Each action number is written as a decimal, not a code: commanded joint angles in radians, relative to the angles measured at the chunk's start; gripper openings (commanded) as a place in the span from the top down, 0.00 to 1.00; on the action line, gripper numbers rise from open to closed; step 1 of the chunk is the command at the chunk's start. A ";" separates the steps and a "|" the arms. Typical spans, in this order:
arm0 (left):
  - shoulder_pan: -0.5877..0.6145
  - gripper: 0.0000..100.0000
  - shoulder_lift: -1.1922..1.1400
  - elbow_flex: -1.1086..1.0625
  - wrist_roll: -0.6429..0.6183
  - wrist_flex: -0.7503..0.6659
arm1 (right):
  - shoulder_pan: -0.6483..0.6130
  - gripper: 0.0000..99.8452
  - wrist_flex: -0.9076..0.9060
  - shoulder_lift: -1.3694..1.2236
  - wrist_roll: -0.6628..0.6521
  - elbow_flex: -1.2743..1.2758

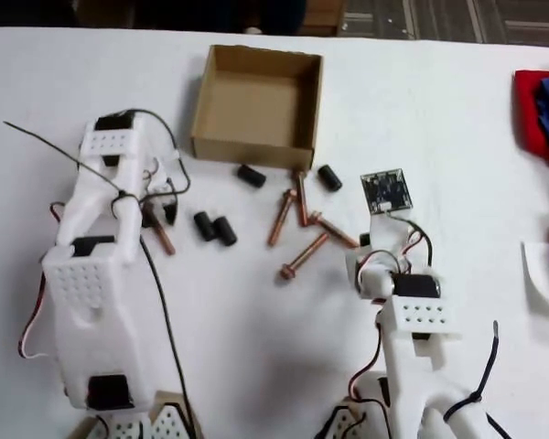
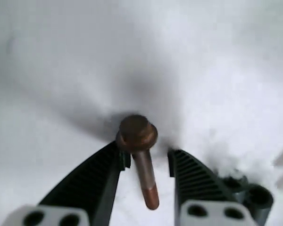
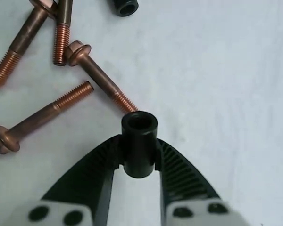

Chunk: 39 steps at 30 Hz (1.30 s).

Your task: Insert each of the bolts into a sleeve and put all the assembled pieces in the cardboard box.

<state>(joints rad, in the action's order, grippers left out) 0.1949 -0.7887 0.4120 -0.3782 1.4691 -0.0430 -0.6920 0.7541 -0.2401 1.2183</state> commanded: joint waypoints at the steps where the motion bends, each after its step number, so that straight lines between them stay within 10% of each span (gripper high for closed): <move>1: -0.023 0.96 -0.066 0.157 -0.015 0.023 | -0.010 0.98 0.013 0.033 0.006 -0.006; 8: -0.115 0.97 -0.133 0.386 0.008 0.193 | -0.010 0.98 0.013 0.033 0.006 -0.006; 17: -0.163 0.98 -0.126 0.481 0.517 0.313 | -0.010 0.98 0.013 0.035 0.005 -0.008; 25: -0.187 0.98 0.163 0.452 0.428 0.316 | -0.002 0.98 -0.018 0.111 0.006 0.009; 31: -0.270 0.98 0.563 0.107 0.423 0.238 | -0.004 0.98 -0.039 0.452 0.006 0.161; 39: -0.279 0.97 1.255 -0.727 0.423 -0.278 | -0.010 0.98 -0.130 0.975 0.009 0.356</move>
<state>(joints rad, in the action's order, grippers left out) -0.0783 0.1626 0.0008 0.0545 1.3817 -0.0445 -0.7979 1.5443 -0.2401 1.5512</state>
